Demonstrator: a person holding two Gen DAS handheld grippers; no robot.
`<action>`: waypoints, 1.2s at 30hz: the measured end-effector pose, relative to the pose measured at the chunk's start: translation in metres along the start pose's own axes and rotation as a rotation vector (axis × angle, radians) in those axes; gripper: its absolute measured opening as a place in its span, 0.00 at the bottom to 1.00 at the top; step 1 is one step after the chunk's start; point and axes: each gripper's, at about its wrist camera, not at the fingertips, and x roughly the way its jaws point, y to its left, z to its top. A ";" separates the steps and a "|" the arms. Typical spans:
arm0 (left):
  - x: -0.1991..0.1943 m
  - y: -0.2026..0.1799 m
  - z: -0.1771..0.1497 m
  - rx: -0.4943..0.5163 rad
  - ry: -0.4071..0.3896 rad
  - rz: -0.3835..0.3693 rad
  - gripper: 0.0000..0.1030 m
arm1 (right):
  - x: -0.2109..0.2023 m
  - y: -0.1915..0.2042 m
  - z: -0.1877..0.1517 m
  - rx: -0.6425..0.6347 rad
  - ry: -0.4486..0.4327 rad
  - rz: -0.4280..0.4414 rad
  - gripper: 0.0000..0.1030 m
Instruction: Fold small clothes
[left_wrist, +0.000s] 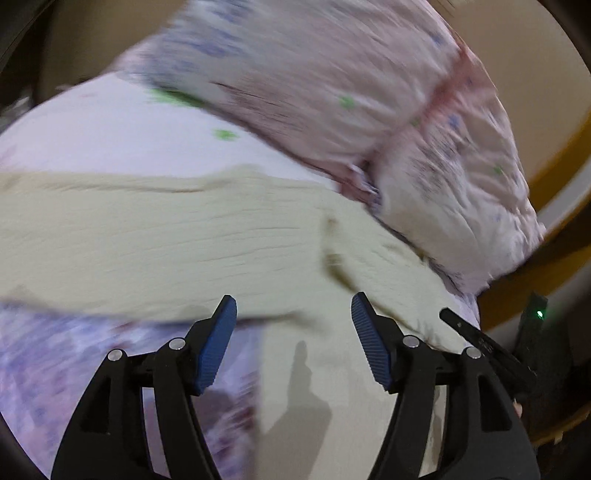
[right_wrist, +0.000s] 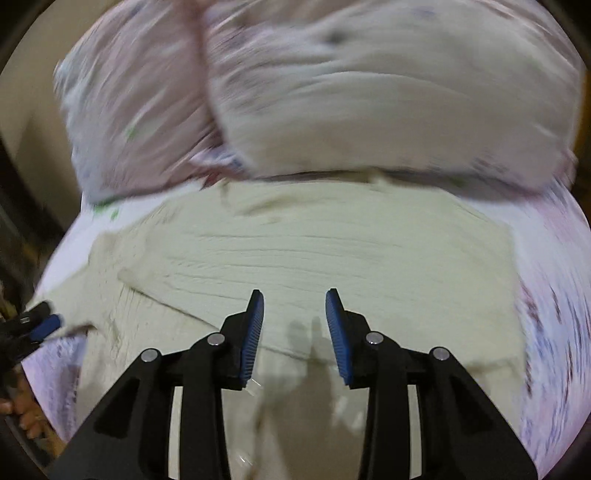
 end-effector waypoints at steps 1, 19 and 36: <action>-0.009 0.012 -0.002 -0.025 -0.012 0.014 0.64 | 0.006 0.007 0.001 -0.016 0.010 0.000 0.35; -0.073 0.163 -0.004 -0.630 -0.240 0.042 0.63 | 0.013 0.015 -0.012 0.002 0.063 0.101 0.56; -0.091 0.174 0.028 -0.665 -0.404 0.070 0.05 | -0.014 -0.012 -0.018 0.015 0.009 0.140 0.58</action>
